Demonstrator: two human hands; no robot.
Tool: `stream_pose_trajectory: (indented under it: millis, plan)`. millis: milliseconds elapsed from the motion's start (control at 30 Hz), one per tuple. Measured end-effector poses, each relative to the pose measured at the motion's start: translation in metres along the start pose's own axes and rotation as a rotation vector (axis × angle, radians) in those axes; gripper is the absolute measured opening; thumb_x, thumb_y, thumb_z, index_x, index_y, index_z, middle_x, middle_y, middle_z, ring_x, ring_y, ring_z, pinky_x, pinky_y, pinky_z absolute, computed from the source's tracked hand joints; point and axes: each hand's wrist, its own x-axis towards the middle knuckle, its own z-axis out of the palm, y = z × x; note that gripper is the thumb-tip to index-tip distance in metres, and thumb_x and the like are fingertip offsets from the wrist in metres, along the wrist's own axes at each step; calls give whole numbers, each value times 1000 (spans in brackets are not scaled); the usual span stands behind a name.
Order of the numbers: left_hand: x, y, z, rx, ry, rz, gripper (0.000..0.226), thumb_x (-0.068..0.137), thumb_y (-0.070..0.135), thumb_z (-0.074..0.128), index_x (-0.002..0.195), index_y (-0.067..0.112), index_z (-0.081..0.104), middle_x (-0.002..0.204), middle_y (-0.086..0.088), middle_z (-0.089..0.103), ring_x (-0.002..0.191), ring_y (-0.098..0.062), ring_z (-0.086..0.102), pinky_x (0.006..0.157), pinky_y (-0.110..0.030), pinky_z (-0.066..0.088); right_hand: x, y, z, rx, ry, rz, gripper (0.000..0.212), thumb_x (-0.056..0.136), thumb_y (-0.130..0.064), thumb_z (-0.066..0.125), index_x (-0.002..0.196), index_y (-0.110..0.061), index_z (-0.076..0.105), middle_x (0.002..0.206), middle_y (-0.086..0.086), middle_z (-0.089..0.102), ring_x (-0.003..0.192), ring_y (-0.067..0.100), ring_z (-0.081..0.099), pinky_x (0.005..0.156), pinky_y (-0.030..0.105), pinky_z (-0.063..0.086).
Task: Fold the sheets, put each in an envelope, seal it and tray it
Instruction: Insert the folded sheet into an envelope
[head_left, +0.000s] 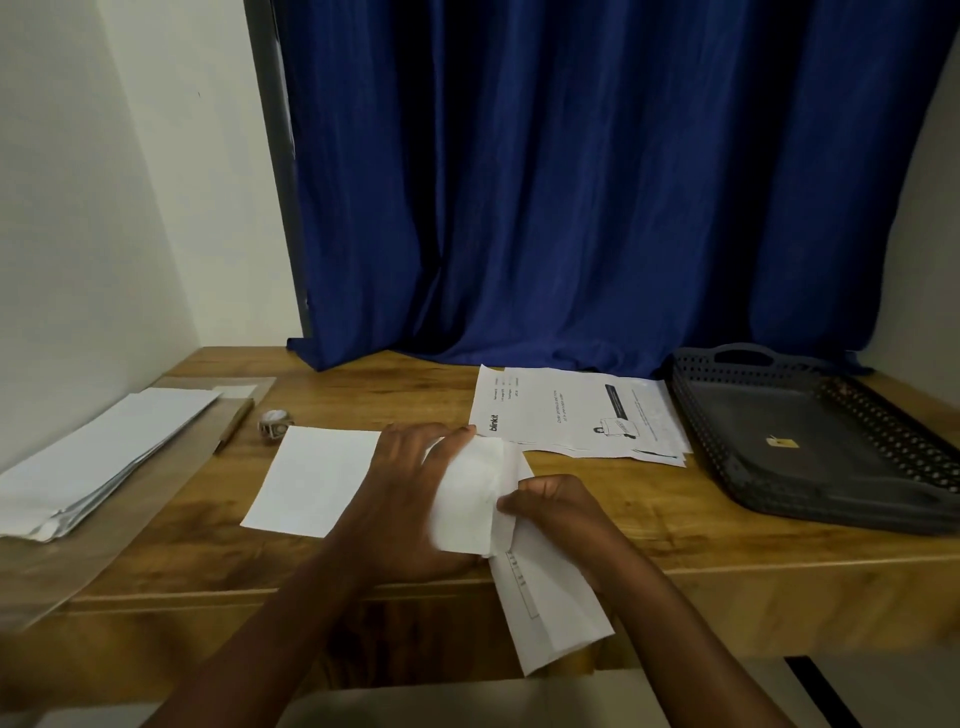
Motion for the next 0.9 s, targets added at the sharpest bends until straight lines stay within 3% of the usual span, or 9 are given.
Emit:
stream_pose_trajectory:
  millis: [100, 267, 400, 500, 633, 767, 833, 900]
  plan:
    - [-1, 0, -1, 4, 4, 12, 114, 58, 85, 63, 151, 28, 31, 147, -1, 43, 131, -19, 41, 112, -43, 28, 1, 2, 3, 10, 7, -10, 36, 86, -33, 76, 85, 3, 73, 91, 20, 74, 73, 23, 68, 70, 32, 52]
    - [0, 3, -5, 12, -27, 5, 115, 58, 82, 70, 151, 30, 30, 147, -1, 45, 133, -20, 42, 114, -58, 34, 5, -4, 6, 10, 23, -1, 47, 81, -38, 81, 87, 8, 72, 85, 16, 76, 70, 22, 70, 68, 32, 54]
    - [1, 3, -4, 16, -50, -19, 114, 60, 85, 68, 152, 31, 28, 150, 3, 43, 136, -18, 40, 115, -57, 33, 5, -14, 9, -4, 18, 28, 50, 75, -50, 82, 80, -1, 74, 72, 1, 75, 60, 7, 68, 57, 19, 53]
    - [1, 2, -3, -12, -43, -16, 115, 59, 82, 71, 152, 29, 29, 150, 4, 43, 136, -17, 41, 118, -52, 30, 5, -16, 12, -8, 42, 23, 63, 70, -55, 83, 86, 5, 73, 78, 7, 76, 65, 10, 70, 61, 23, 54]
    - [1, 1, -3, -25, -36, -11, 115, 59, 80, 72, 152, 29, 27, 148, 2, 45, 135, -19, 42, 117, -43, 22, 6, -13, 16, -42, 67, -3, 39, 71, -50, 86, 78, -13, 76, 77, 0, 76, 76, 14, 72, 66, 27, 56]
    - [-1, 2, -5, -72, -13, -71, 116, 58, 82, 73, 151, 32, 26, 147, 6, 42, 132, -15, 39, 110, -40, 32, -3, -15, 3, 27, -34, -6, 40, 78, -49, 80, 87, -9, 79, 86, 2, 79, 79, 19, 75, 68, 27, 59]
    - [-1, 3, -8, -72, -32, -105, 120, 56, 83, 73, 153, 34, 23, 150, 10, 36, 134, -12, 31, 109, -36, 30, -7, -12, -10, 93, -45, -6, 31, 86, -41, 76, 94, -11, 80, 91, 2, 80, 83, 21, 76, 71, 30, 61]
    - [-2, 3, -10, -67, -24, -107, 122, 55, 83, 73, 154, 34, 21, 151, 11, 32, 134, -9, 26, 109, -34, 28, -9, -4, -25, 63, 42, -68, 13, 91, -26, 73, 98, -18, 80, 103, 1, 79, 98, 23, 74, 82, 31, 59]
